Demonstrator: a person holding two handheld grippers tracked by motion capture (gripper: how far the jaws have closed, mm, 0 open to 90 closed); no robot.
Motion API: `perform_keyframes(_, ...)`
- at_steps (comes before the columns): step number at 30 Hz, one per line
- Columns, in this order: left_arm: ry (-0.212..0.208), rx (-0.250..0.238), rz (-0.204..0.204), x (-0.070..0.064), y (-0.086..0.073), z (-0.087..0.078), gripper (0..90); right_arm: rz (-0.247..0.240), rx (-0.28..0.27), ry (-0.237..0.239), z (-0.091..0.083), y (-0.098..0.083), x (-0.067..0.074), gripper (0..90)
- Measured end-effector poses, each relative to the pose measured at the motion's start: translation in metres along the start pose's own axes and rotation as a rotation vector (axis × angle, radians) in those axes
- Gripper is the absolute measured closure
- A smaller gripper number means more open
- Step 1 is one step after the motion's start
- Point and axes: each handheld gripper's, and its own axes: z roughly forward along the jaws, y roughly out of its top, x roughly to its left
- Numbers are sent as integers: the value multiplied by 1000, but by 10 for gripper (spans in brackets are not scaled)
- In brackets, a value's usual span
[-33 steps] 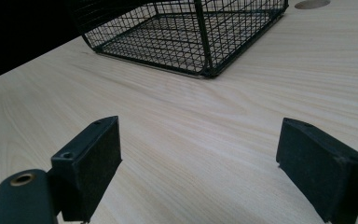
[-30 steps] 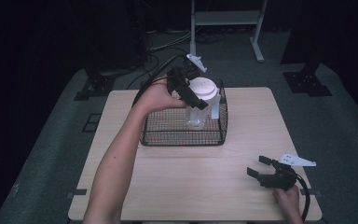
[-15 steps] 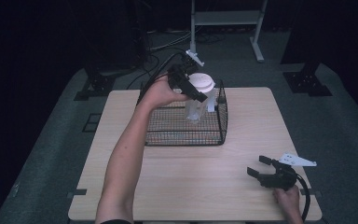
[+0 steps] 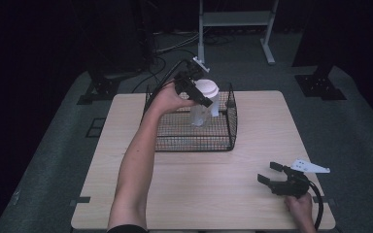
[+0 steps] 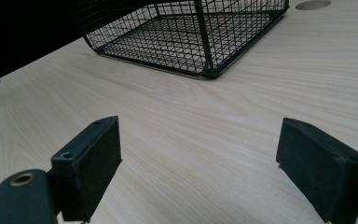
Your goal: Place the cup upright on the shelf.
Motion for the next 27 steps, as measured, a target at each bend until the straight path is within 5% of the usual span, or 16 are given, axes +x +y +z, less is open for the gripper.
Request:
perform_keyframes(12,13,22,-45,8,-19,32,52,0,12,0,0,0,1,129)
perform_keyframes(27,25,12,-65,13,-31,52,52,4,23,-2,1,0,0,129)
